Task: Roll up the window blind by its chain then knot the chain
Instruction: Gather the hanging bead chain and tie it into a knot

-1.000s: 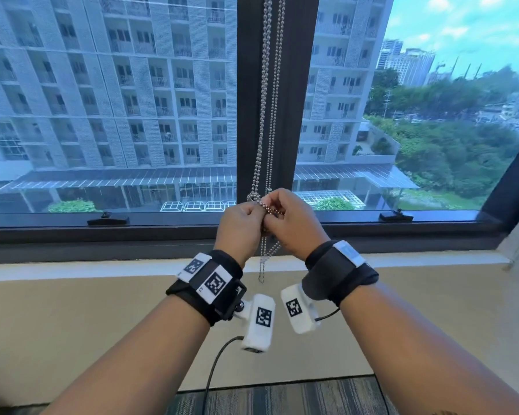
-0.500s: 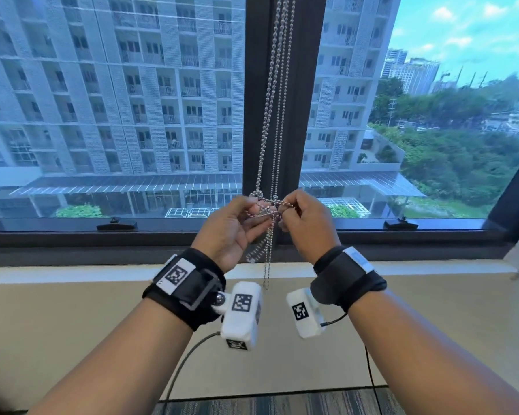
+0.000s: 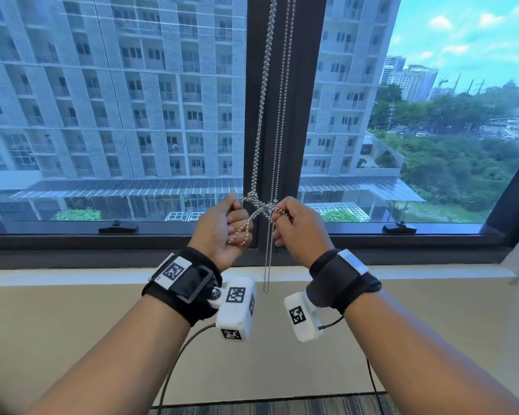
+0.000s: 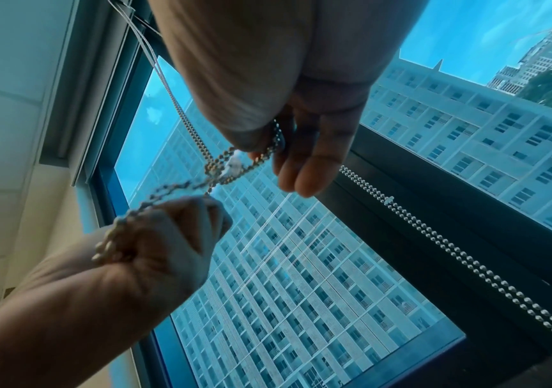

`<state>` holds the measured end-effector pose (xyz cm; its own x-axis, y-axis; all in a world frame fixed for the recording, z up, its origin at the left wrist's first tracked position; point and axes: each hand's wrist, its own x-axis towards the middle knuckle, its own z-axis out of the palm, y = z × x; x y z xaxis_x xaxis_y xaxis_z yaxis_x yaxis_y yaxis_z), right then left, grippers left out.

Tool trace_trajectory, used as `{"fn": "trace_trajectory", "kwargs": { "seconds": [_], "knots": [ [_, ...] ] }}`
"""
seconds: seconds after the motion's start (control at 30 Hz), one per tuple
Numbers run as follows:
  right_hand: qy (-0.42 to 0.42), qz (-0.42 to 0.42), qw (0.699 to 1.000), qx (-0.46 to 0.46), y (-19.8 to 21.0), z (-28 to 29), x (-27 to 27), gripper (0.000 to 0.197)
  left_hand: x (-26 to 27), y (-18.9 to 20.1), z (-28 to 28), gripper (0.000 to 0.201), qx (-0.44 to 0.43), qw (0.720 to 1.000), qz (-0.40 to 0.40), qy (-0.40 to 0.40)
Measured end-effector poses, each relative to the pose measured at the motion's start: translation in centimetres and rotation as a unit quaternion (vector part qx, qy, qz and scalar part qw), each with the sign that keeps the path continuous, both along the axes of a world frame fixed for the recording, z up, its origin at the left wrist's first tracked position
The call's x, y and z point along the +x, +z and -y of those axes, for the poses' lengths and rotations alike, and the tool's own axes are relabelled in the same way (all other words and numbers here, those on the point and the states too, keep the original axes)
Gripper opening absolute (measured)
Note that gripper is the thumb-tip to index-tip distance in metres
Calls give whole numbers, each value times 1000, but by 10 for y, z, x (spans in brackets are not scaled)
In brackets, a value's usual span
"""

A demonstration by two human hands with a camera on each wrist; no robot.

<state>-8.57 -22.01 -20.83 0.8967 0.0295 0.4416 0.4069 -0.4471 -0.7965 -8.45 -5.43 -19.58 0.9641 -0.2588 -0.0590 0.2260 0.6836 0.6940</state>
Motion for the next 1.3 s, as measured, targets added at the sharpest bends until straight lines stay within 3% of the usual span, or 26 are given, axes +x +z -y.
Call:
{"fn": "trace_trajectory", "kwargs": {
  "seconds": [0.17, 0.37, 0.53, 0.83, 1.03, 1.23, 1.3],
  "knots": [
    [2, -32, 999, 31, -6, 8, 6, 20, 2, -1, -15, 26, 56, 992, -1, -110],
    [130, -104, 973, 158, -17, 2, 14, 28, 6, -16, -1, 25, 221, 974, 29, -32],
    [172, -149, 950, 215, -24, 3, 21, 23, 7, -38, 4, 26, 275, 960, 40, -18],
    [172, -133, 966, 142, -31, 7, 28, 20, 8, -57, 20, 22, 363, 930, 52, -28],
    [139, -63, 987, 40, -24, 8, 28, 18, 14, -56, 27, 20, 413, 907, 79, -28],
    [123, -70, 990, -9, -40, 10, 39, 12, 20, -56, 25, 31, 426, 896, 113, -47],
    [112, -70, 990, -46, -50, 13, 39, 14, 23, -59, 19, 32, 505, 851, 140, -31]
  ]
}}
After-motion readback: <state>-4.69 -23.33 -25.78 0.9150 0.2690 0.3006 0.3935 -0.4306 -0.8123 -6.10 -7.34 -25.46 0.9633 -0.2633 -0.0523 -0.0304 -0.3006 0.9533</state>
